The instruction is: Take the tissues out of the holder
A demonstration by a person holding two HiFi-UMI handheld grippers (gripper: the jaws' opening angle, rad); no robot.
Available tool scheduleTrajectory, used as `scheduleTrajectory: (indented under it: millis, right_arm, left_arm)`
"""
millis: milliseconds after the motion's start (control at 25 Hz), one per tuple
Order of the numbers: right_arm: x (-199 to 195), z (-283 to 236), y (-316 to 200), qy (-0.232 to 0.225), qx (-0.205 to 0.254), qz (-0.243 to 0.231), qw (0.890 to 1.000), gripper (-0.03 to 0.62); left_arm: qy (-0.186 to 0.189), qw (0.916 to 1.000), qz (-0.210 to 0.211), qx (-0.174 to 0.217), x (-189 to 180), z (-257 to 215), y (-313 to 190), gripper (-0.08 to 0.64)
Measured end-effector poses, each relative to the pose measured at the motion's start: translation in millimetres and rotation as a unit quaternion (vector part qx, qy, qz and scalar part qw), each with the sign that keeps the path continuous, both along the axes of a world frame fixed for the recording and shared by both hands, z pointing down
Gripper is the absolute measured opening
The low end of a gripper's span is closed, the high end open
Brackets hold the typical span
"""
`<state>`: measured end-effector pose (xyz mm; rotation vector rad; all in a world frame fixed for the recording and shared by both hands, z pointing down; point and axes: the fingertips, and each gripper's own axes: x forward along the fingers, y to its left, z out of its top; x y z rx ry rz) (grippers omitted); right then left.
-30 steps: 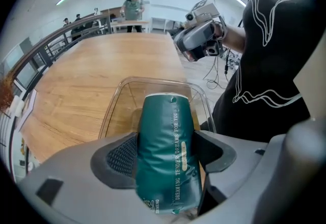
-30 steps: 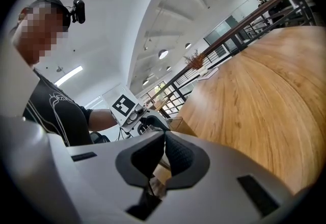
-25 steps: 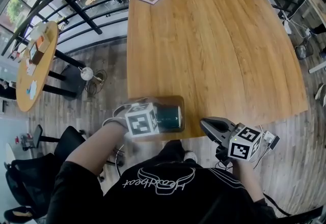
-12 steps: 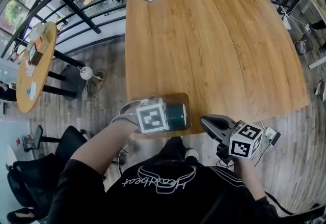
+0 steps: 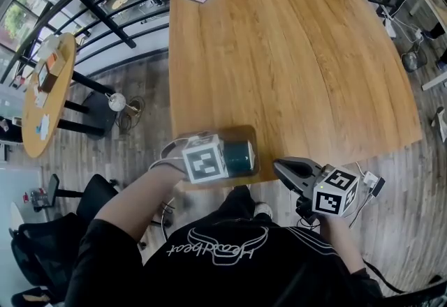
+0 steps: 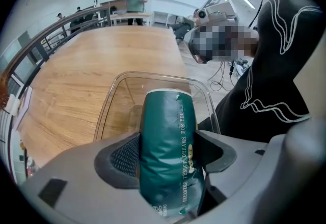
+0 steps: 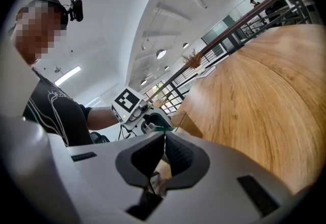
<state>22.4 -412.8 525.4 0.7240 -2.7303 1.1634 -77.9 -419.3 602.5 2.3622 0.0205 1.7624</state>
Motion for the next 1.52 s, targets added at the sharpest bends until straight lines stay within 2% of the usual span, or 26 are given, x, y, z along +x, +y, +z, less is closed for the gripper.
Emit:
scheduleTrajectory:
  millis: [320, 640, 1040, 1520]
  right_arm:
    - [-2.5, -2.6, 14.5, -0.003, 0.003, -0.013, 1.000, 0.018]
    - [2.5, -4.0, 23.9, 0.002, 0.000, -0.004, 1.000, 0.018]
    - [4.8, -19.2, 37.6, 0.004, 0.014, -0.005, 1.000, 0.018]
    - [5.8, -31.2, 69.4, 0.005, 0.028, -0.022, 0.999, 0.018]
  left_arm:
    - [-0.001, 0.9999, -0.006, 0.013, -0.7, -4.9, 3.4, 0.322]
    - [-0.005, 0.9987, -0.033, 0.038, -6.5, -11.9, -0.1, 0.321]
    - [0.008, 0.9959, -0.043, 0.079, -9.9, -31.4, 2.4, 0.321]
    - [0.048, 0.9793, -0.095, 0.172, -6.9, -67.9, 2.3, 0.321]
